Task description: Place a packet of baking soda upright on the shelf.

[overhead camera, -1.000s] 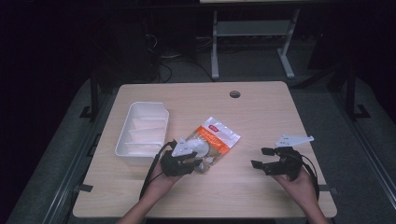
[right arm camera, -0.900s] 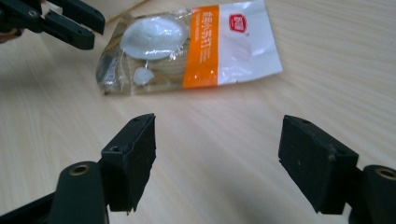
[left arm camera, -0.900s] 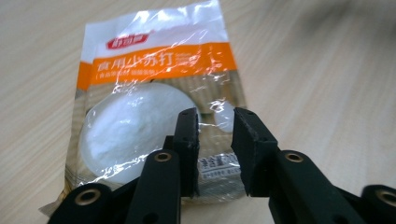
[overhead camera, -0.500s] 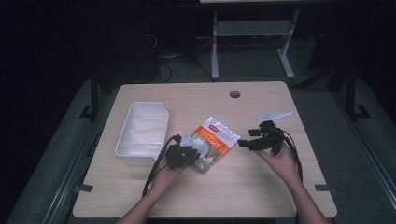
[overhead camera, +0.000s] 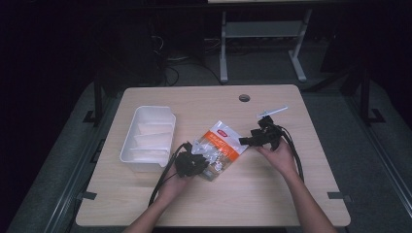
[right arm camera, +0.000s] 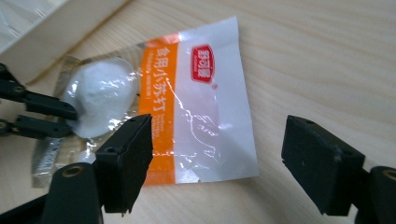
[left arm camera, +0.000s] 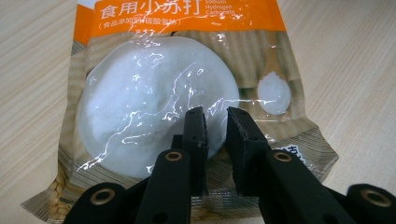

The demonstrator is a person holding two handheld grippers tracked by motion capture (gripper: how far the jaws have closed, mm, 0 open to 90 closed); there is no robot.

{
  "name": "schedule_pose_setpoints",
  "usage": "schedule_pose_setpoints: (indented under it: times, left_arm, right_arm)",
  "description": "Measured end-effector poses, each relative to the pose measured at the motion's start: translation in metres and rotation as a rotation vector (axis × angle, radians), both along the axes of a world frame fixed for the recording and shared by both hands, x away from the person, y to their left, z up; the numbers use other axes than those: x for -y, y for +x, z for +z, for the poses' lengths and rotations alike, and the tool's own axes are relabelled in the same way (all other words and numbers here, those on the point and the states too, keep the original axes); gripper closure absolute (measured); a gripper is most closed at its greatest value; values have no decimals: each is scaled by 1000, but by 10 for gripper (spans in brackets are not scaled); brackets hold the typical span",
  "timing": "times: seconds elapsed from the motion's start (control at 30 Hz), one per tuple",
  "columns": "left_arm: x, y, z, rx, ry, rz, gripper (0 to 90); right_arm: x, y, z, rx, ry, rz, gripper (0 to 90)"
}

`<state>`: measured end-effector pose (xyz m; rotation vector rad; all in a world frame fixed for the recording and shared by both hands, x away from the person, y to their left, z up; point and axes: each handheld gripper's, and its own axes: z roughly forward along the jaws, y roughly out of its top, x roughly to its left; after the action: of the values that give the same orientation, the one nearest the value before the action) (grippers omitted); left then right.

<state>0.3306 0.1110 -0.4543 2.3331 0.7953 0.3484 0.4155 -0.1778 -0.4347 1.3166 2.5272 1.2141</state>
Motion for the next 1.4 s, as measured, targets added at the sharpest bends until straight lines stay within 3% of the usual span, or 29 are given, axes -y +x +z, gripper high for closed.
schedule_pose_setpoints:
  times: [0.2,0.43,0.63,0.73,0.77,0.83,1.07,1.13,1.23,1.37,1.4]
  left_arm:
    - [0,-1,-1,5,1,-5,789]
    - [0,-1,-1,6,-5,-4,789]
    - [-1,-1,-1,3,-8,-4,789]
    - [-1,-1,-1,2,-9,-4,789]
    - [-1,-1,-1,2,-9,-4,789]
    - [-1,-1,-1,2,-10,-3,789]
    - [-2,0,-2,0,-13,-4,789]
    - [-2,-1,-2,0,-12,-4,789]
    - [-2,-1,-2,0,-14,-5,788]
    - [-2,0,-3,-5,-22,-2,789]
    - [-3,0,-3,-5,-21,-4,789]
  right_arm:
    - [1,11,-15,-42,11,-16,286]
    - [-2,16,-26,-103,14,1,418]
    - [-2,16,-30,-138,18,36,652]
    - [2,15,-27,-144,77,46,802]
    - [2,15,-27,-144,77,46,802]
    - [1,12,-22,-128,53,61,891]
    - [0,7,-9,-105,140,97,900]
    - [-2,4,-9,-113,196,116,900]
    - [-2,4,-11,-118,207,113,899]
    - [2,4,-19,-143,228,85,789]
    - [3,3,-22,-150,214,76,744]
